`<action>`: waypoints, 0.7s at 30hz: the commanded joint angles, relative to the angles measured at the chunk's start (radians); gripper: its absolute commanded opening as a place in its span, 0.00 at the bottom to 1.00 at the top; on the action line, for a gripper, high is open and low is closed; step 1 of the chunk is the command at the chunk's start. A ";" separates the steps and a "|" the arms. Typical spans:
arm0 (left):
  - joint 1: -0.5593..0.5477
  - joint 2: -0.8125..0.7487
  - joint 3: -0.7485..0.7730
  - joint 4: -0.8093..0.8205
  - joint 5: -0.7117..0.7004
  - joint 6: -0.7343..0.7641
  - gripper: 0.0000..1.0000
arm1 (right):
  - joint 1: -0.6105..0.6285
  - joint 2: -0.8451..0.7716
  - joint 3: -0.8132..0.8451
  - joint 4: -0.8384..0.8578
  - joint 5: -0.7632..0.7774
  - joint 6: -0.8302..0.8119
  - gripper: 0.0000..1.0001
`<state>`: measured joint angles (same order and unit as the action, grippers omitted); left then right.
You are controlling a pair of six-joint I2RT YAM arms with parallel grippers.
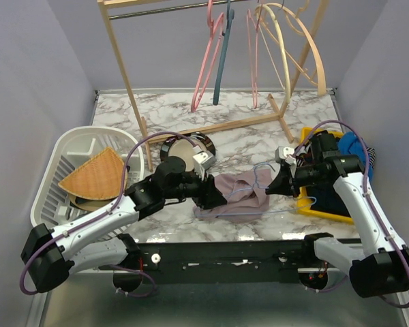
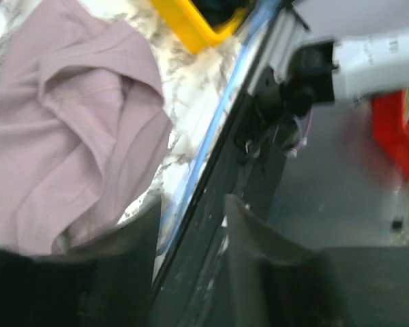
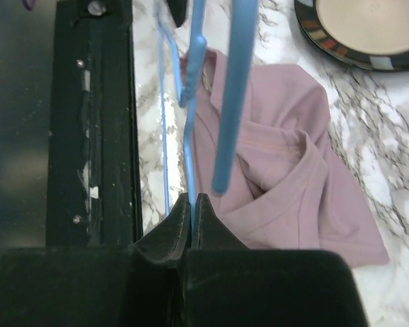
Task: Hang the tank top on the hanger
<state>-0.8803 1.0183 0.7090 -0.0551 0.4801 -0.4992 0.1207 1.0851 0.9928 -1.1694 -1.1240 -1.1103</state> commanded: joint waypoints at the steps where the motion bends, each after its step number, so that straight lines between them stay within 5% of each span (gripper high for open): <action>1: 0.006 -0.012 0.027 -0.128 -0.280 0.011 0.71 | 0.002 -0.109 -0.017 0.040 0.171 0.119 0.01; 4: 0.004 -0.001 0.058 -0.272 -0.428 0.008 0.81 | 0.000 -0.175 -0.017 0.069 0.285 0.184 0.01; 11: -0.011 0.055 0.072 -0.385 -0.512 -0.022 0.95 | -0.003 -0.306 -0.040 0.140 0.435 0.271 0.01; 15: -0.046 0.127 0.099 -0.408 -0.584 -0.044 0.94 | -0.001 -0.306 -0.054 0.126 0.455 0.273 0.01; 21: -0.101 0.256 0.164 -0.436 -0.656 -0.056 0.80 | -0.001 -0.300 -0.065 0.108 0.403 0.260 0.01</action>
<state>-0.9482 1.2228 0.8169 -0.4503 -0.0750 -0.5362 0.1207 0.7841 0.9386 -1.0626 -0.7174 -0.8570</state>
